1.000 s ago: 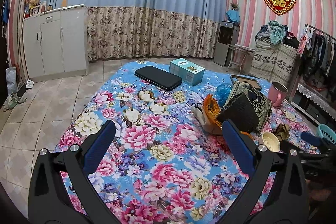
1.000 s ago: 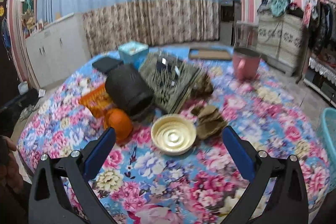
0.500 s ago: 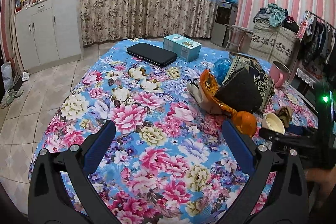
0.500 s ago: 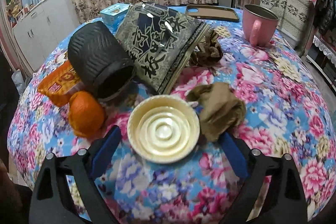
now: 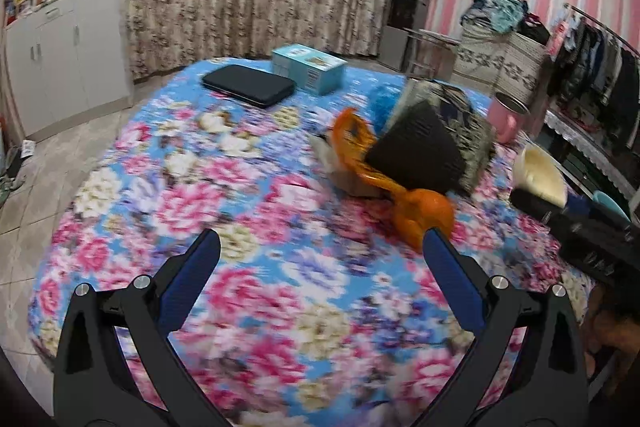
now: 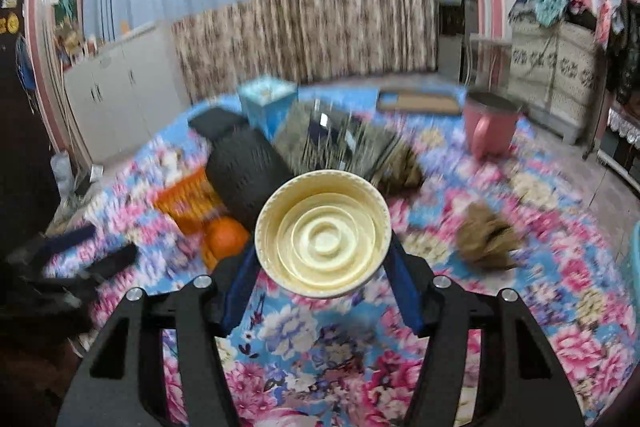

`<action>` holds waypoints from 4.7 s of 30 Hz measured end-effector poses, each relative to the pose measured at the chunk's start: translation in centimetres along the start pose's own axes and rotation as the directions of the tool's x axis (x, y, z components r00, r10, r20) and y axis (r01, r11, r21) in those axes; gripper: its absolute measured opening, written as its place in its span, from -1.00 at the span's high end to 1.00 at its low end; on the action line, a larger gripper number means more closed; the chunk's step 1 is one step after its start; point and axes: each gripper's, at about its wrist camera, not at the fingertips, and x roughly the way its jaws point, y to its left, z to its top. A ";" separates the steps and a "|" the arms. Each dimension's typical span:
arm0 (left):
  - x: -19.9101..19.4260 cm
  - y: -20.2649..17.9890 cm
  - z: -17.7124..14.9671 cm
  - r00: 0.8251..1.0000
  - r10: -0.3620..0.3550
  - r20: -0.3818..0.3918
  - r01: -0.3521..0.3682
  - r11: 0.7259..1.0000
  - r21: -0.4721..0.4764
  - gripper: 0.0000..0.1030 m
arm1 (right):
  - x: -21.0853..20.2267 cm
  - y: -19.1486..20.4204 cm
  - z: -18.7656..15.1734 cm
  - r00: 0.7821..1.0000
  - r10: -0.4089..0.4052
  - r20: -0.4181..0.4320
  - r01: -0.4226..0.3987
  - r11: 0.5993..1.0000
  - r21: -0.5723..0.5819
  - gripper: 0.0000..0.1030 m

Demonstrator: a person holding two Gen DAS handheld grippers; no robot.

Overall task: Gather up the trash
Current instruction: 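Grasp the cream plastic lid with the right gripper while the left gripper approaches the orange wrapper, then grasp the orange snack wrapper with the left gripper and lift it, then carry the lid and wrapper to the blue basket and open both grippers, then return both tools to the bed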

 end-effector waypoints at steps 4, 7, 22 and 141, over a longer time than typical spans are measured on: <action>0.9 -0.6 0.6 1.000 -0.007 -0.007 0.007 1.000 -0.005 -0.90 | -0.8 -0.5 1.2 0.999 -0.007 0.046 0.007 1.000 0.010 -0.16; 1.4 0.1 1.8 1.000 -0.013 0.003 0.013 0.998 -0.055 -0.90 | -1.1 -0.8 1.4 0.998 -0.006 0.055 0.005 1.000 0.020 -0.16; 3.0 -1.6 3.3 0.997 -0.079 0.012 0.079 0.997 -0.006 0.98 | -1.4 -0.5 1.4 0.999 -0.009 0.053 0.009 1.000 0.006 -0.16; -1.4 -33.5 4.4 0.861 -0.489 0.137 0.428 0.844 0.323 -0.47 | -20.7 -32.4 -1.9 0.871 -0.478 0.118 0.420 0.846 0.328 -0.51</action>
